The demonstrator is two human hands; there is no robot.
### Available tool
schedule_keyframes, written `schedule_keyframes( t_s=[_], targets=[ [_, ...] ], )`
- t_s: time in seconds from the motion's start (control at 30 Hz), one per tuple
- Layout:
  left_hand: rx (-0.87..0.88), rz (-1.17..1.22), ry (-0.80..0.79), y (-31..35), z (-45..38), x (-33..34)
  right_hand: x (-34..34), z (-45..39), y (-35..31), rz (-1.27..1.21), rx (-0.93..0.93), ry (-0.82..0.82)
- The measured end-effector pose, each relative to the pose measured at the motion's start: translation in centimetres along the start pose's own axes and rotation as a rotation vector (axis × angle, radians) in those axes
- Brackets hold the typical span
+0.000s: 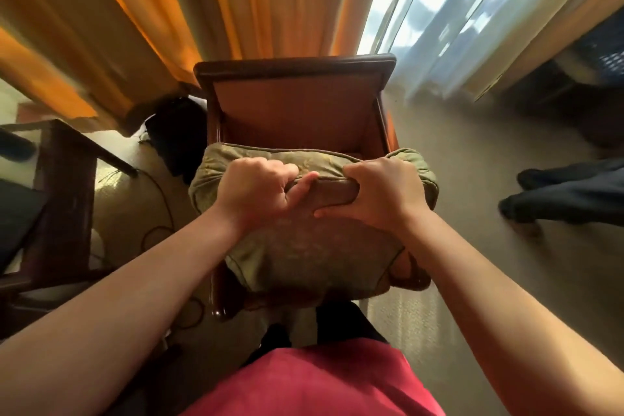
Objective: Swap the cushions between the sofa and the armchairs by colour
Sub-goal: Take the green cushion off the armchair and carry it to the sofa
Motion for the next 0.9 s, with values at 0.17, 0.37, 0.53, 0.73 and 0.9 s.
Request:
schedule_keyframes(
  t_s=[0.17, 0.37, 0.53, 0.73, 0.9],
  targets=[
    [-0.034, -0.079, 0.153, 3.6, 3.3, -6.5, -5.4, 4.0, -2.9, 0.023, -0.096, 0.17],
    [-0.23, -0.161, 0.28, 7.7, 9.1, -12.0, -10.1, 6.6, -6.8, 0.066, -0.264, 0.191],
    [-0.489, -0.261, 0.302, 11.9, 17.0, -13.9, -10.1, 8.7, -10.8, 0.112, -0.483, 0.117],
    [-0.803, -0.307, 0.277, 17.5, 29.0, -13.7, -7.2, 12.5, -19.5, 0.198, -0.769, -0.054],
    [-1.031, -0.419, 0.269, 21.4, 41.2, -14.4, -4.1, 18.1, -29.5, 0.225, -0.995, -0.143]
  ],
)
Point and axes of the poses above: each hand's wrist, its own z-axis away from the middle knuckle, its own x-axis out of the palm, y = z × x, the point moved 2 cm from there along -z, towards the middle knuckle, and after that the axes turned 11 degrees about -y, right-handed, at the moved point
